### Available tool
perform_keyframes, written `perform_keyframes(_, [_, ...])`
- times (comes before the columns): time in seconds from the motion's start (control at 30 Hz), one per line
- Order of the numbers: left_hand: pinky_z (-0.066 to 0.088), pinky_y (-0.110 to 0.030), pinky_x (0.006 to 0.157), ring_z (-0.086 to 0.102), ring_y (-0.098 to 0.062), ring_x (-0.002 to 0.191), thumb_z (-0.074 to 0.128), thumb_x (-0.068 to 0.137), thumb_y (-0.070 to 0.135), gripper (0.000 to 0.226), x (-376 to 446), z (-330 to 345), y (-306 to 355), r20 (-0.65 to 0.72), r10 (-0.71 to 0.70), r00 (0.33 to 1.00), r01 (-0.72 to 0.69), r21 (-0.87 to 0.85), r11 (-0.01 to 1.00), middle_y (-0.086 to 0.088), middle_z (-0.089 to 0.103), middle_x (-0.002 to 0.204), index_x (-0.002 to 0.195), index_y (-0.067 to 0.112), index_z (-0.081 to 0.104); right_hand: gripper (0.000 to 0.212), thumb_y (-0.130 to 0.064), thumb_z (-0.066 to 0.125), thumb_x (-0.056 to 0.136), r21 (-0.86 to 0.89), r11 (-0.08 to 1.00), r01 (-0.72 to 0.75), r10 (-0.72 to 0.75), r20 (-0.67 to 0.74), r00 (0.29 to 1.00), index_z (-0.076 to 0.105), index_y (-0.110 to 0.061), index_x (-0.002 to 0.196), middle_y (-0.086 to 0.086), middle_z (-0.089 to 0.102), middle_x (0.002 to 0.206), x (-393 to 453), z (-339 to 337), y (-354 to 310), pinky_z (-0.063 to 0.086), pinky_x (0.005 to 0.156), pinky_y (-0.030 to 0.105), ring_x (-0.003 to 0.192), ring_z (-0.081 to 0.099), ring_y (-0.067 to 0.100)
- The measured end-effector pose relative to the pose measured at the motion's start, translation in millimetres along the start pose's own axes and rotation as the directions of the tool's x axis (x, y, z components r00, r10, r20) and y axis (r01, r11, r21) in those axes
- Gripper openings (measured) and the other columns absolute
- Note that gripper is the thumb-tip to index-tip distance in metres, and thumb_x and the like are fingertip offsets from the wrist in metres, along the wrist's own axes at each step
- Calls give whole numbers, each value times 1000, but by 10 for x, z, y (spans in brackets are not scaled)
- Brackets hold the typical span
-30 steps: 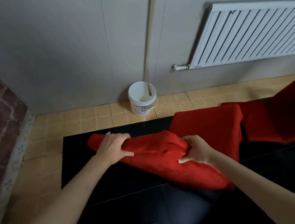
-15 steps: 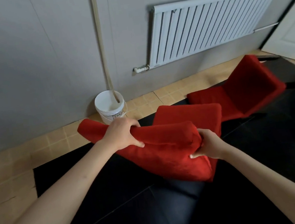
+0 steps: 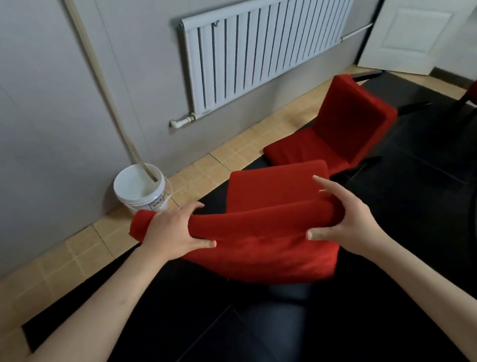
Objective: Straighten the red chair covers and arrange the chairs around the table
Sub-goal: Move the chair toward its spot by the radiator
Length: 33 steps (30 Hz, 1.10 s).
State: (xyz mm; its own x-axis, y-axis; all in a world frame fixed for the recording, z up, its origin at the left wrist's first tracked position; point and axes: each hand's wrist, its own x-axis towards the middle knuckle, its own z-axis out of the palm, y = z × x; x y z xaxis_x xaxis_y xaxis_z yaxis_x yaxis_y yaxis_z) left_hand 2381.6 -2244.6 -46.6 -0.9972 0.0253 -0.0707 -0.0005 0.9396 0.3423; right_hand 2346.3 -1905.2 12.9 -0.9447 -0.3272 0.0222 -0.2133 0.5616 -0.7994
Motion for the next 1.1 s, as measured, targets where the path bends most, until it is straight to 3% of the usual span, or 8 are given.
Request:
perform_keyframes(0.1, [48, -30, 72, 64, -14, 91, 53, 51, 89, 80, 135, 5, 183, 43, 53, 998, -57, 90, 994, 11, 67, 97, 108, 33, 60, 104, -42, 89, 43, -124, 992, -36, 27, -75, 997, 44, -43, 137, -3, 49, 125, -76, -126, 109, 34, 98, 26, 115, 44, 9])
perform_keyframes(0.17, [45, -27, 66, 64, -12, 82, 42, 48, 95, 81, 188, 51, 306, 21, 101, 995, -103, 117, 988, 13, 66, 86, 97, 33, 62, 102, -46, 87, 41, -188, 981, -53, 30, -122, 992, 50, -37, 136, -5, 49, 120, -135, -201, 178, 34, 95, 25, 111, 44, 9])
perform_keyframes(0.27, [48, -28, 69, 64, -13, 82, 38, 48, 97, 83, 238, 126, 411, -6, 148, 989, -146, 145, 979, 12, 67, 85, 95, 34, 63, 96, -45, 88, 41, -232, 968, -97, 50, -200, 978, 58, -32, 131, -4, 51, 115, -185, -257, 266, 37, 89, 26, 104, 48, 11])
perform_keyframes(0.43, [47, -30, 74, 65, -16, 88, 47, 53, 93, 81, 224, 134, 421, 8, 154, 988, -153, 139, 978, 9, 69, 92, 106, 33, 61, 87, -51, 83, 39, -204, 973, -106, 49, -267, 962, 67, -23, 120, -6, 56, 109, -210, -220, 279, 42, 87, 25, 99, 53, 11])
perform_keyframes(0.57, [43, -27, 68, 64, -16, 84, 48, 53, 92, 80, 136, 124, 397, 18, 153, 988, -154, 140, 978, 7, 68, 89, 105, 32, 62, 81, -48, 84, 40, -183, 978, -101, 46, -283, 958, 70, -21, 115, -6, 58, 108, -243, -172, 219, 42, 87, 24, 100, 54, 11])
perform_keyframes(0.7, [42, -27, 64, 62, -13, 77, 46, 55, 92, 75, -22, 84, 288, 5, 136, 991, -135, 151, 979, 10, 64, 80, 95, 31, 64, 80, -45, 85, 40, -179, 979, -97, 48, -261, 964, 70, -18, 113, -7, 58, 107, -281, -75, 112, 38, 86, 15, 100, 54, 9])
perform_keyframes(0.87, [36, -27, 62, 46, -9, 65, 48, 57, 91, 72, -265, -31, 102, 21, 116, 993, -118, 215, 969, 13, 51, 71, 89, 28, 62, 77, -45, 86, 40, -162, 983, -85, 42, -254, 966, 72, -18, 110, -7, 59, 106, -420, 146, -43, 45, 90, 26, 99, 56, 10])
perform_keyframes(1.1, [37, -28, 62, 44, -12, 66, 52, 56, 90, 75, -682, -162, -162, 47, 90, 995, -99, 272, 957, 11, 45, 70, 90, 23, 56, 74, -45, 85, 40, -156, 986, -61, 21, -245, 969, 73, -18, 107, -6, 60, 106, -714, 488, -273, 50, 93, 35, 100, 57, 13])
